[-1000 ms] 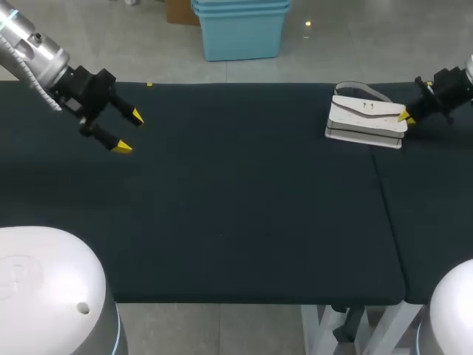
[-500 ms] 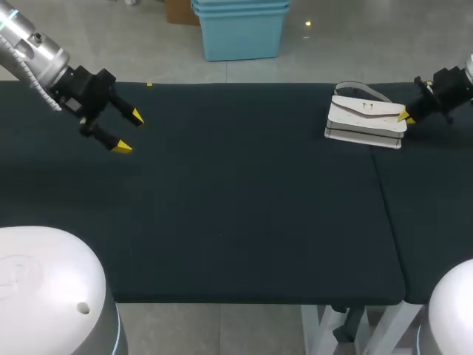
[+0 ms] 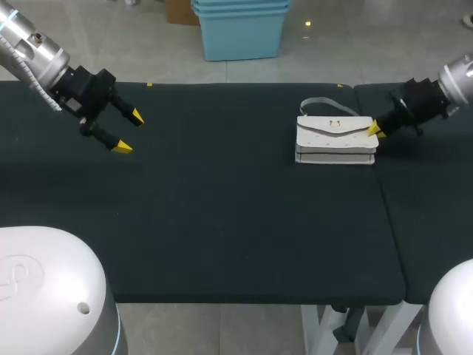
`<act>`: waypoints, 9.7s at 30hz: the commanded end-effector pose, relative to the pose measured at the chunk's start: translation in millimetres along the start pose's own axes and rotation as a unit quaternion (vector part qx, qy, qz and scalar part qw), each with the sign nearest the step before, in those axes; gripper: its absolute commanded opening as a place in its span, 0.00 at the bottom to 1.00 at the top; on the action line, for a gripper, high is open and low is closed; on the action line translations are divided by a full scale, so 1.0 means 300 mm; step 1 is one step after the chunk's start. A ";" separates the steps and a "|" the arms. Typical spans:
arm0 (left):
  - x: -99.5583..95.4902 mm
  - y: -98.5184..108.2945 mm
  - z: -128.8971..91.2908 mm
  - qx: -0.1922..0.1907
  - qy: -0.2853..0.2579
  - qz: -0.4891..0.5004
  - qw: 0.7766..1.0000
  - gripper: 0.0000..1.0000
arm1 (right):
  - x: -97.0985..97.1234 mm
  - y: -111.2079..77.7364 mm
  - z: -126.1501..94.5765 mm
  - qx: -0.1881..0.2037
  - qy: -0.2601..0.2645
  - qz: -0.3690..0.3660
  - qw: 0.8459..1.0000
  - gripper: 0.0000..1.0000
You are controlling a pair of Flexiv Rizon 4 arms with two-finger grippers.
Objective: Pick up the bag, open it, inspect its contents, close it, and place it on the opposite side
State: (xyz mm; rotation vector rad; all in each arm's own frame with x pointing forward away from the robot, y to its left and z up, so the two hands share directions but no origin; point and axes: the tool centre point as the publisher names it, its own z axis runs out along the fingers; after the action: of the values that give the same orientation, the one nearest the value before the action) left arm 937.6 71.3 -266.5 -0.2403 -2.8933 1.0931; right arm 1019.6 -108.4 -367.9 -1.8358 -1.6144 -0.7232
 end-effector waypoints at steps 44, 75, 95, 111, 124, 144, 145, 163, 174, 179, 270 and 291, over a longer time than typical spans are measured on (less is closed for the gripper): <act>-0.001 0.002 0.002 0.001 0.000 0.001 1.000 1.00 | 0.391 -0.466 0.465 -0.079 0.040 -0.015 0.996 0.00; -0.001 0.002 0.002 0.001 0.000 0.001 1.000 1.00 | 0.519 -0.462 0.632 -0.046 0.102 -0.023 0.994 0.00; -0.001 0.002 0.002 0.001 0.000 0.001 1.000 1.00 | 0.508 -0.492 0.442 -0.066 0.018 -0.060 0.996 1.00; -0.001 0.002 0.002 0.001 0.000 0.001 1.000 1.00 | 0.623 -0.526 0.305 -0.081 -0.217 -0.175 0.957 1.00; -0.041 -0.067 0.024 -0.026 -0.016 0.076 0.997 1.00 | 0.664 -0.601 0.344 -0.137 -0.326 -0.361 0.863 1.00; -0.054 -0.137 0.074 -0.076 -0.018 0.137 0.987 1.00 | 0.656 -0.665 0.387 -0.178 -0.397 -0.428 0.792 1.00; -0.054 -0.137 0.074 -0.076 -0.018 0.137 0.987 1.00 | 0.656 -0.665 0.387 -0.178 -0.397 -0.428 0.792 1.00; -0.080 -0.126 0.126 -0.072 -0.006 0.158 0.985 1.00 | 0.719 -0.592 0.466 -0.089 -0.633 -0.555 0.532 1.00; -0.086 -0.120 0.134 -0.064 0.005 0.168 0.984 1.00 | 0.715 -0.594 0.499 -0.150 -0.675 -0.585 0.424 1.00; -0.096 -0.126 0.141 -0.060 0.007 0.176 0.983 1.00 | 0.701 -0.616 0.501 -0.204 -0.673 -0.590 0.397 1.00; -0.143 -0.135 0.221 -0.076 0.037 0.197 0.977 1.00 | 0.603 -0.551 0.580 -0.104 -0.597 -0.711 0.357 0.46; -0.131 -0.151 0.242 -0.074 0.041 0.210 0.974 1.00 | 0.542 -0.507 0.621 -0.099 -0.583 -0.712 0.378 0.23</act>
State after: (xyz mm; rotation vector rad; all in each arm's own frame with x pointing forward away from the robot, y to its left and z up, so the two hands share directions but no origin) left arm 964.4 -14.8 -289.8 -0.9075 -2.9235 0.8773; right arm 889.7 154.7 -361.5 -0.0999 -4.1799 0.1879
